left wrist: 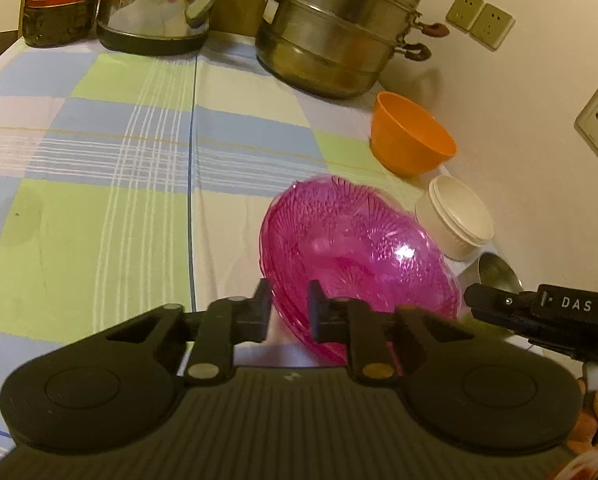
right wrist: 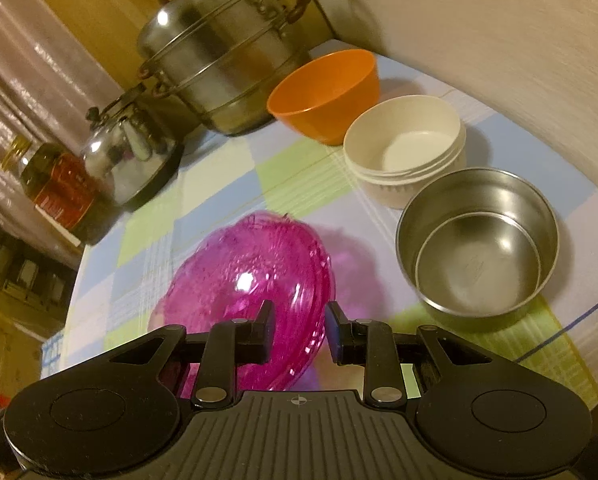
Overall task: Organize plates and bowls
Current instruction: 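Open both grippers to release the pink bowl onto the stack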
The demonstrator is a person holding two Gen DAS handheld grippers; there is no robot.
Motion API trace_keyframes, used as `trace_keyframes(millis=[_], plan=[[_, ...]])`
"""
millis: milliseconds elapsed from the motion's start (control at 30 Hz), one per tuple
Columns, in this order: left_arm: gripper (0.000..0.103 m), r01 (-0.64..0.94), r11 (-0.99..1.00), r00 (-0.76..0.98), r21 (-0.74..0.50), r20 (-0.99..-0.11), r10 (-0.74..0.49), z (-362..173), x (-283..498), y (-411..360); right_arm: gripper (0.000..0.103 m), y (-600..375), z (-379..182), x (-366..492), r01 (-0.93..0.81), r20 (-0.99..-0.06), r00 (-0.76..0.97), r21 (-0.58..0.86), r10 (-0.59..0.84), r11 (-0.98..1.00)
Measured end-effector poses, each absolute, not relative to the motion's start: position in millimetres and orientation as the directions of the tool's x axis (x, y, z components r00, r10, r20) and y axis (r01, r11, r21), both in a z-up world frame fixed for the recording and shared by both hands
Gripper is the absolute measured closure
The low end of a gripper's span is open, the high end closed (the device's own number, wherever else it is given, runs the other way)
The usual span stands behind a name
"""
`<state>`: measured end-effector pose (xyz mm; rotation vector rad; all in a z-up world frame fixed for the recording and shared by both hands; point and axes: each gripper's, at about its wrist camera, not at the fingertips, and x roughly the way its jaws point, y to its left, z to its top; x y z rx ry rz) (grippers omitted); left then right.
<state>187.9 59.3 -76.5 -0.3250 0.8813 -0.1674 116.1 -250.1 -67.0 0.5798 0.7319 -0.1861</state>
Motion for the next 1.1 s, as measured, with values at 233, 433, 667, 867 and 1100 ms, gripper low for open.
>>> trace_keyframes(millis=[233, 433, 667, 867, 1100], plan=[[0.090, 0.022, 0.948, 0.631, -0.317, -0.731, -0.259, -77, 185, 55, 0.095, -241, -76, 116, 0.349, -0.701, 0.712, 0.413, 0.049, 0.841], [0.090, 0.019, 0.946, 0.630, -0.322, -0.731, -0.262, -80, 186, 55, 0.096, -242, -80, 122, 0.354, -0.703, 0.709, 0.409, 0.044, 0.841], [0.090, 0.007, 0.936, 0.626, -0.352, -0.728, -0.278, -86, 189, 58, 0.096, -243, -81, 120, 0.358, -0.698, 0.716, 0.407, 0.033, 0.840], [0.090, 0.008, 0.936, 0.637, -0.351, -0.720, -0.275, -83, 187, 59, 0.096, -244, -82, 119, 0.360, -0.694, 0.720, 0.413, 0.033, 0.837], [0.090, 0.002, 0.938, 0.645, -0.347, -0.716, -0.266, -82, 186, 60, 0.095, -246, -80, 118, 0.358, -0.684, 0.729, 0.426, 0.036, 0.831]])
